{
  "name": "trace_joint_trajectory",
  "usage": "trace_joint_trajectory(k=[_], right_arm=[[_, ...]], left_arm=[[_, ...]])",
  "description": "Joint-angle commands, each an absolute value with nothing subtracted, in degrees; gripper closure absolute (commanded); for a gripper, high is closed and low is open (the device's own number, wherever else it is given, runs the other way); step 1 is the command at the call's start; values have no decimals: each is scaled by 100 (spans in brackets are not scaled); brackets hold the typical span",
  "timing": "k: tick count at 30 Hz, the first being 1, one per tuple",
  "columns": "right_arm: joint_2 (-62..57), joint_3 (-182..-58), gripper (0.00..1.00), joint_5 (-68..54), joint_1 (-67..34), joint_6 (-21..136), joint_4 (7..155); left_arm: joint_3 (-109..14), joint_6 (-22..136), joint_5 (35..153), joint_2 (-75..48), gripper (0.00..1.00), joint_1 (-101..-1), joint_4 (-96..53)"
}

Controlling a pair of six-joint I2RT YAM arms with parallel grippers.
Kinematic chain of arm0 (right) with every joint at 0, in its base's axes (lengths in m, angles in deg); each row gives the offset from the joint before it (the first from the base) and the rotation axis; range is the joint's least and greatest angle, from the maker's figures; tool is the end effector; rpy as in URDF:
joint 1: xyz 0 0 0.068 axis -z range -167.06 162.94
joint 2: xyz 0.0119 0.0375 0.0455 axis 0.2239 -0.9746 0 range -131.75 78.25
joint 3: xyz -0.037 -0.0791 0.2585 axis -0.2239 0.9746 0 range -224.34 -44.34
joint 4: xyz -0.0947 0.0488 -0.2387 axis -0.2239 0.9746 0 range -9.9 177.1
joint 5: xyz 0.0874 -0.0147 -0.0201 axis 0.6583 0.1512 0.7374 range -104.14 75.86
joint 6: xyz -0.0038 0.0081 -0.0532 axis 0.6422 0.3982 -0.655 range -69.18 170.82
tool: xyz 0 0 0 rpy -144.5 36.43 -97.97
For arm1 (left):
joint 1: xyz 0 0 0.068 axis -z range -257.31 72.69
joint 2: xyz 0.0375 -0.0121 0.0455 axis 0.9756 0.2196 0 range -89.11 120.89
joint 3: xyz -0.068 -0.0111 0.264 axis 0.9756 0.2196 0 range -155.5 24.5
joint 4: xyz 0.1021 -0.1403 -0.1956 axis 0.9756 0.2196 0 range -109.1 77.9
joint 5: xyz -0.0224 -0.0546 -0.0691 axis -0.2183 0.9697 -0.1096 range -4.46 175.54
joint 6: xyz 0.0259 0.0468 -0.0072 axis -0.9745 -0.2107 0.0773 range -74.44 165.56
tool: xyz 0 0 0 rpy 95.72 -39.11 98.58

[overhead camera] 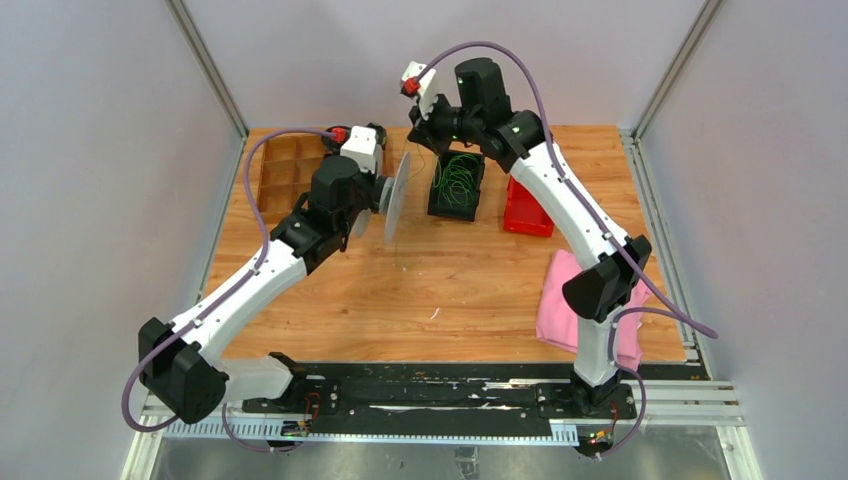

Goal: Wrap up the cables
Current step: Wrap the cable around the cable reel.

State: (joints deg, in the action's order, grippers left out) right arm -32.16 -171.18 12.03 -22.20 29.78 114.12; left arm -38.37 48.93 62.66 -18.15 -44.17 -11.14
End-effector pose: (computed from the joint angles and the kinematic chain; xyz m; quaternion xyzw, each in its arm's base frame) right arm 0.3434 0.2609 0.4558 -0.4880 0.6304 0.2520 0.5485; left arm 0.2484 -0.1455 0.3585 0.0859 0.7874 -0.0342 0.6095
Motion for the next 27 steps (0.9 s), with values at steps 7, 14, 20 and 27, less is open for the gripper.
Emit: trace_joint_trajectory(k=[7,14,20,27], right_arm=[[-3494,-17026,99,487,-2153,2204,10835],[-3774,-16896,99,468,-2136,2103,10766],[-3966,-16923,99,389,-2004,2054,10710],[-4048,-16671,99,550,-1798,2181,10636]], left_arm=[[-3790,4950,6609,-2159,100,-4400,-1163],[-3799,4991,6756,-2177,100,-4400,-1138],[-3790,4995,6802,-2217,100,-4400,-1127],[-3858,5034,6892,-2255,100,-4407,-1087]])
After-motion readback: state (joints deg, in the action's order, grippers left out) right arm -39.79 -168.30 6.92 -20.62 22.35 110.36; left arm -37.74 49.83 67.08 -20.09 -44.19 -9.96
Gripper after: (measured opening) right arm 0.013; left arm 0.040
